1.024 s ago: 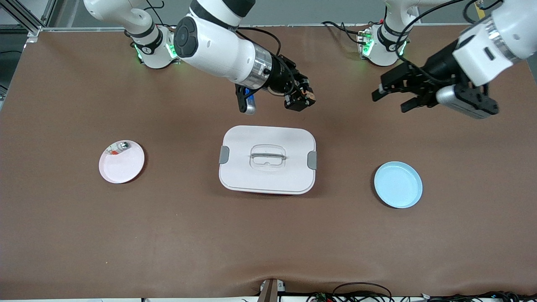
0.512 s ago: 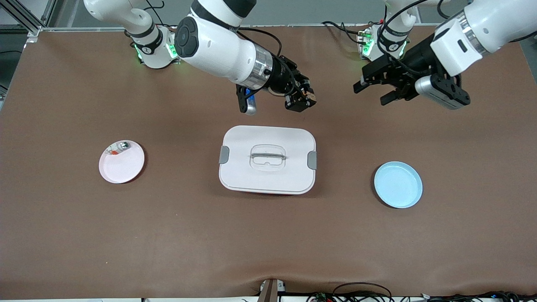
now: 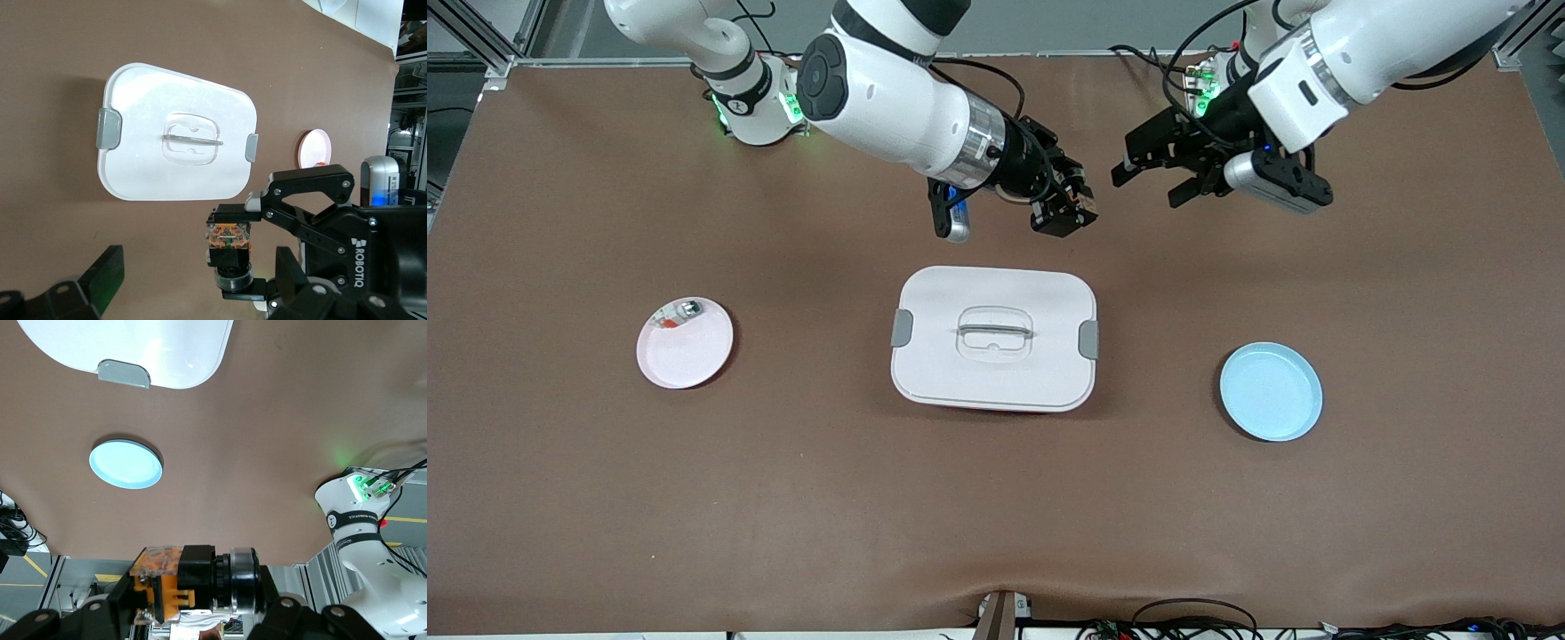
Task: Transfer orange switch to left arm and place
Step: 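Close the left gripper on the switch held by the right gripper, then open the right gripper and release the switch to the left gripper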
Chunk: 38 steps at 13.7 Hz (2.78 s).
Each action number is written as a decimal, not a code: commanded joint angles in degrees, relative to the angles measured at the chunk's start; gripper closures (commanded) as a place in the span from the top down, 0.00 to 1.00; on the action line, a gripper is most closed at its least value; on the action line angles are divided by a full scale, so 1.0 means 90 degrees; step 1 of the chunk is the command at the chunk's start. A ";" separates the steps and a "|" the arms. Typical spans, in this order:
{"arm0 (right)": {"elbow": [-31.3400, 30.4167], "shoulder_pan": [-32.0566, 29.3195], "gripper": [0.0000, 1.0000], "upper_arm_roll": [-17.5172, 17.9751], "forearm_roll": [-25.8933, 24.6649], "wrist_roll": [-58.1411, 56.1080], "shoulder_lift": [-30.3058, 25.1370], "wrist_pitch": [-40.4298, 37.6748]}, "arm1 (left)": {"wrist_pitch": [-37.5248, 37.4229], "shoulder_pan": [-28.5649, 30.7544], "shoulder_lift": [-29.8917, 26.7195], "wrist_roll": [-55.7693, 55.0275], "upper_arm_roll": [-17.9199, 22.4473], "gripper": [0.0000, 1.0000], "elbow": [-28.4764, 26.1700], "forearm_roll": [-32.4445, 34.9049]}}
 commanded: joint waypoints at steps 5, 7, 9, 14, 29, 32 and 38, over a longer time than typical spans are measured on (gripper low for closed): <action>0.0170 0.0063 0.17 -0.0050 0.0124 0.0127 0.0099 -0.0010 | 0.0804 0.0069 -0.0451 -0.0405 -0.0481 1.00 -0.0837 -0.0237; 0.0170 0.0063 0.17 -0.0050 0.0124 0.0127 0.0099 -0.0020 | 0.1038 0.0079 -0.0490 -0.0483 -0.0637 1.00 -0.0984 -0.0247; 0.0170 0.0063 0.17 -0.0050 0.0124 0.0127 0.0099 -0.0011 | 0.1176 0.0079 -0.0510 -0.0503 -0.0764 1.00 -0.1092 -0.0247; 0.0180 0.0063 0.17 -0.0050 0.0124 0.0137 0.0099 -0.0020 | 0.1196 0.0079 -0.0558 -0.0503 -0.0833 1.00 -0.1209 -0.0237; 0.0199 0.0063 0.17 -0.0050 0.0124 0.0195 0.0099 -0.0020 | 0.1674 0.0040 -0.0471 -0.0406 -0.1038 0.42 -0.1346 -0.0247; 0.0229 0.0063 0.17 -0.0050 0.0124 0.0205 0.0099 -0.0020 | 0.1674 0.0040 -0.0471 -0.0396 -0.1038 0.06 -0.1336 -0.0247; 0.0229 0.0063 0.22 -0.0050 0.0124 0.0205 0.0099 -0.0020 | 0.1674 0.0030 -0.0441 -0.0347 -0.1038 0.00 -0.1287 -0.0198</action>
